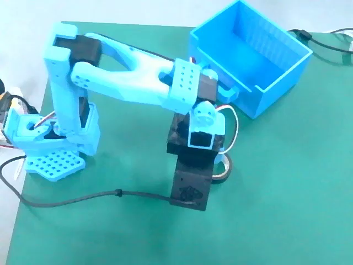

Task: Put the tape in the box

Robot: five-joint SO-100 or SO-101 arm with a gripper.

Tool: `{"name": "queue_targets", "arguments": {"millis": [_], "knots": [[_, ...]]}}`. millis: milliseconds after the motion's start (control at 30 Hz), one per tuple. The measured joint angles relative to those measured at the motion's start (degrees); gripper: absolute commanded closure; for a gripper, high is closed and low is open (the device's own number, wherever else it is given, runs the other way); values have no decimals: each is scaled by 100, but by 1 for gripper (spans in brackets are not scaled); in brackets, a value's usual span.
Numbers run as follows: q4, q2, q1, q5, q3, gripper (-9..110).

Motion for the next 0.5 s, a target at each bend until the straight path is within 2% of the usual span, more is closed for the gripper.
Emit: {"name": "queue_targets", "arguments": {"millis": [500], "knots": [[-527, -598, 9, 0, -9, 79]]}}
